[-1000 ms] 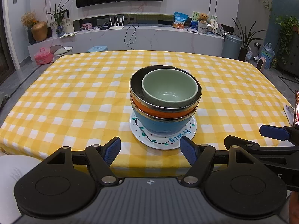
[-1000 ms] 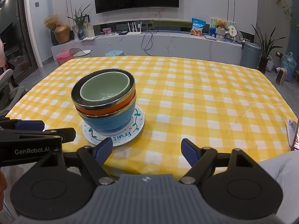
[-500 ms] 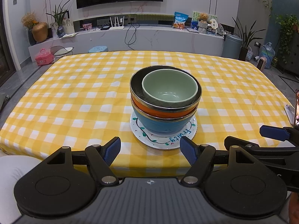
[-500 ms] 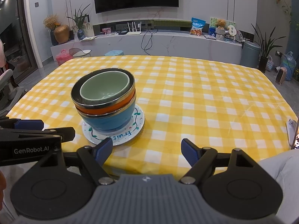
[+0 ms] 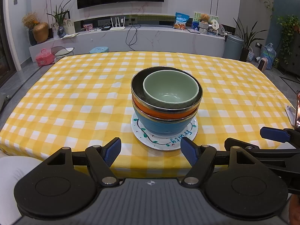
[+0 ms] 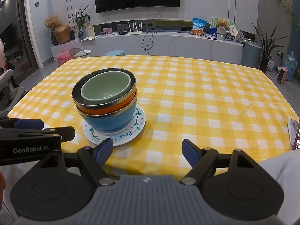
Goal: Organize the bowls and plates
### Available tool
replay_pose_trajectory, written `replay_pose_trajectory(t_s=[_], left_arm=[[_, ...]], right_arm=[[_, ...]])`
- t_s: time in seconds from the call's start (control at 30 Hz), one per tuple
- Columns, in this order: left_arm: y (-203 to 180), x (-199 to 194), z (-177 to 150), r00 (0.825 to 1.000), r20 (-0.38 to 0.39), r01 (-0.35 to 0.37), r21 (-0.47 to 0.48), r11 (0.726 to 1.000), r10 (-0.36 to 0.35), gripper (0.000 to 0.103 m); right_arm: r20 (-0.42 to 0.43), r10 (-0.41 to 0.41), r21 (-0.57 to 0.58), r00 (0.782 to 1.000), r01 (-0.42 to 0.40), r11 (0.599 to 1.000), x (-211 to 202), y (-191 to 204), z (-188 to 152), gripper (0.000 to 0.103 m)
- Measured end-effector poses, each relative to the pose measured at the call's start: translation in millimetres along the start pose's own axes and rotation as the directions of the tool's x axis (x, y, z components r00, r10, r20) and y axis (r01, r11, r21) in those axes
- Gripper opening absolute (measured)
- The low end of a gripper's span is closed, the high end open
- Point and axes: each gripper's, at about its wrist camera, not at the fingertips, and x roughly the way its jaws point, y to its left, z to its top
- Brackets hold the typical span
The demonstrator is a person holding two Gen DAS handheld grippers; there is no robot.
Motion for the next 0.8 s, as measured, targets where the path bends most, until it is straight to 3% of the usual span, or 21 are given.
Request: replay_pose_trajectory(t_s=[0.8], left_arm=[[0.2, -3.9, -1.3, 1.0, 0.012, 0.0, 0.002, 1.0, 0.0, 0.084]], right_arm=[[-0.006, 0.001, 0.005, 1.0, -0.001, 1.0, 2.1, 0.4, -1.5, 0.079]])
